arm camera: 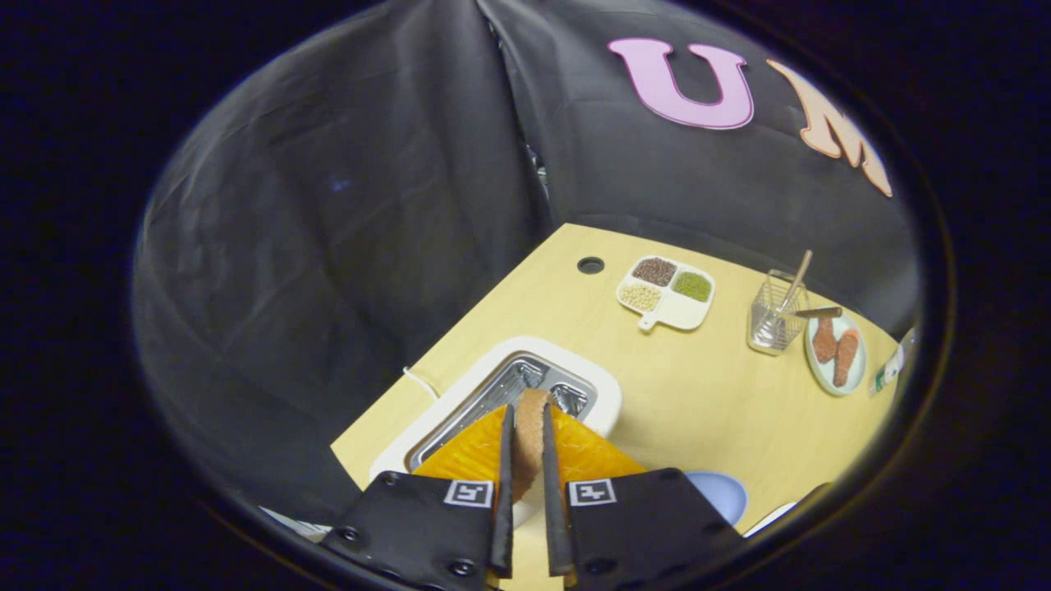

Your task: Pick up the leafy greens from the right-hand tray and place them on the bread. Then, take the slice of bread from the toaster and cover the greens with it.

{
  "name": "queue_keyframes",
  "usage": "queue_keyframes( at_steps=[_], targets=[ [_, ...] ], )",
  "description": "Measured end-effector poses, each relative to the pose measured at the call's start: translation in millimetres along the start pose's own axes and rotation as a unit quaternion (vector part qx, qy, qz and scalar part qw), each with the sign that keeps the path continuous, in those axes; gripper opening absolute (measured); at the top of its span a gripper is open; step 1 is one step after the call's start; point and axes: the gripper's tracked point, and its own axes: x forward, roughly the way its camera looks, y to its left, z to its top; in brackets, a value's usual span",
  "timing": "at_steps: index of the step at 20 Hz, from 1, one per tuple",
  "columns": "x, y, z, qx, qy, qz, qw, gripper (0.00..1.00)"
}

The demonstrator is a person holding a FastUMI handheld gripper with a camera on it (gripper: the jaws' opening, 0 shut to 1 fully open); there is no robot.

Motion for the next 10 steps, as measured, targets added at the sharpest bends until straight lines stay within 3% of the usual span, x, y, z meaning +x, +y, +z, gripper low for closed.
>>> queue_keyframes(
  at_steps=[1, 3, 10],
  targets=[
    [-0.7, 1.2, -0.7, -0.001, 0.000, 0.002, 1.000, 0.20],
    [-3.1, -1.6, 0.2, 0.002, -0.002, -0.002, 1.000, 0.10],
    [-19.7, 2.7, 2.3, -0.004, -0.012, 0.011, 1.000, 0.10]
  ],
)
